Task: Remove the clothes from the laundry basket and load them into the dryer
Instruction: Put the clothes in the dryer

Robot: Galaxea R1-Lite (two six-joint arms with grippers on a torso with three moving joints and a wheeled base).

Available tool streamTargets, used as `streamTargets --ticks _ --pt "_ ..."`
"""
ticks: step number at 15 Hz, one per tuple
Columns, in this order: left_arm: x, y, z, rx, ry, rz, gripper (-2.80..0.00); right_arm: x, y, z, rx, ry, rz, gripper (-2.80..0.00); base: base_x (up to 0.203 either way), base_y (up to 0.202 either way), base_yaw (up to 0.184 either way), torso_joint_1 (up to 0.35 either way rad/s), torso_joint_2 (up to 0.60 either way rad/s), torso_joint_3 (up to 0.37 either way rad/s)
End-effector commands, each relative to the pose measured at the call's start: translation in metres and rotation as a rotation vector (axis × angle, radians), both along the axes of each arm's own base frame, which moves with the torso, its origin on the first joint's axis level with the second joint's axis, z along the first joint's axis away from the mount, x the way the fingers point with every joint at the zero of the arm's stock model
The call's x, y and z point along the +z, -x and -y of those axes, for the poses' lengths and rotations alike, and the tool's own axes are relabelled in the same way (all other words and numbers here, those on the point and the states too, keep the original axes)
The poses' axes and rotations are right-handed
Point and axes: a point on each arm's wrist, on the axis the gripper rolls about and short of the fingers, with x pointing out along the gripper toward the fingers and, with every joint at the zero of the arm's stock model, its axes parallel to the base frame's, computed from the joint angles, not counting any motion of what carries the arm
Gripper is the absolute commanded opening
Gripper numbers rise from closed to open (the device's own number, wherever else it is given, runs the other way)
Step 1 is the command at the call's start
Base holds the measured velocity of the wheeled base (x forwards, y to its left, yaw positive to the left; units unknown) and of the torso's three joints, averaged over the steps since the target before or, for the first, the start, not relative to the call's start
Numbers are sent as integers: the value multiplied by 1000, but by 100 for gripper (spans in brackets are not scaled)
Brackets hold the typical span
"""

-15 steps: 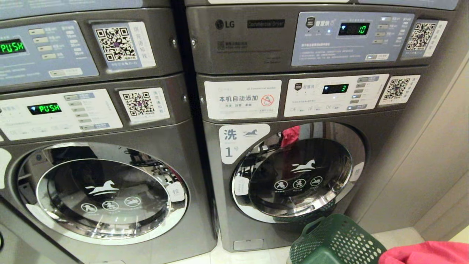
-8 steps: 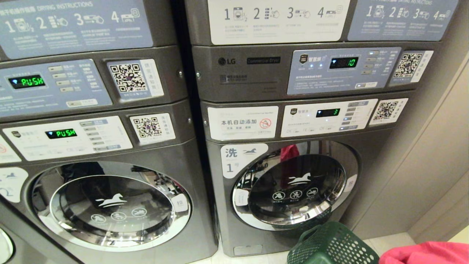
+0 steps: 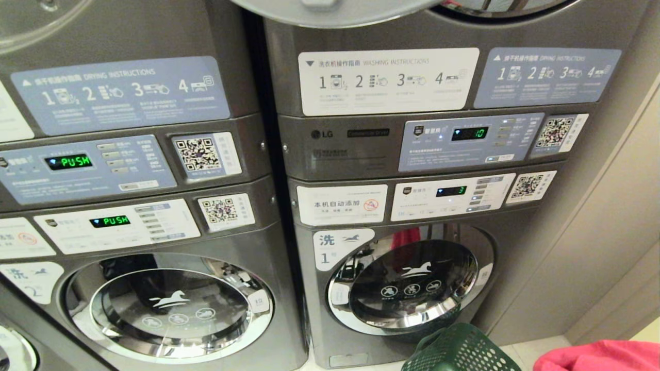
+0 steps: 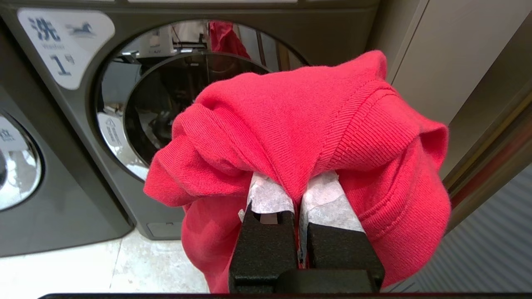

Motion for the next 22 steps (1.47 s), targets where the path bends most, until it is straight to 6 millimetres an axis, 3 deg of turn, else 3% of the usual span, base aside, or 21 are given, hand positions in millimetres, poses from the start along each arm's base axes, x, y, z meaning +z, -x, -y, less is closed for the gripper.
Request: streamTargets --ticks 1,22 --pt "0 0 0 0 0 2 -280 0 0 0 0 1 0 -280 0 0 0 256 -601 -343" --pt "0 0 0 0 0 2 -280 0 0 0 0 3 0 -280 0 0 0 171 -365 -202"
